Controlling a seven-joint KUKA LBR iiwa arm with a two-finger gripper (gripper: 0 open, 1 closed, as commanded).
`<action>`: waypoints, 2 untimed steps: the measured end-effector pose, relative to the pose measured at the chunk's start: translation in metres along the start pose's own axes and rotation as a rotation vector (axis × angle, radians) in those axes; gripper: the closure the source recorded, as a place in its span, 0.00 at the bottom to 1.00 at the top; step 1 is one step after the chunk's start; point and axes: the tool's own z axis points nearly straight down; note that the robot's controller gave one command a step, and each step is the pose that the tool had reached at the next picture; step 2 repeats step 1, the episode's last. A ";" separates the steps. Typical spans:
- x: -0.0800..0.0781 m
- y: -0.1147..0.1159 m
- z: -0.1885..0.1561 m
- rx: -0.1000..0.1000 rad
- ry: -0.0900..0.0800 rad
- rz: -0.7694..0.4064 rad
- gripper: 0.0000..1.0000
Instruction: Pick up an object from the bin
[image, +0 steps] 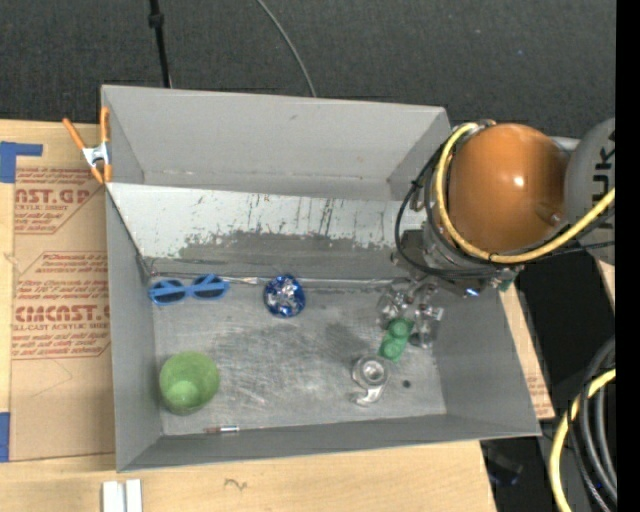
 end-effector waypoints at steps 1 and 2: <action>0.002 -0.004 -0.146 0.006 -0.002 0.042 1.00; 0.002 -0.004 -0.146 0.006 -0.002 0.042 1.00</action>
Offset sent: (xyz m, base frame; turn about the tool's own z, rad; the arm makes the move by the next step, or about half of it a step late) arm 0.0000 -0.0052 0.1409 0.0403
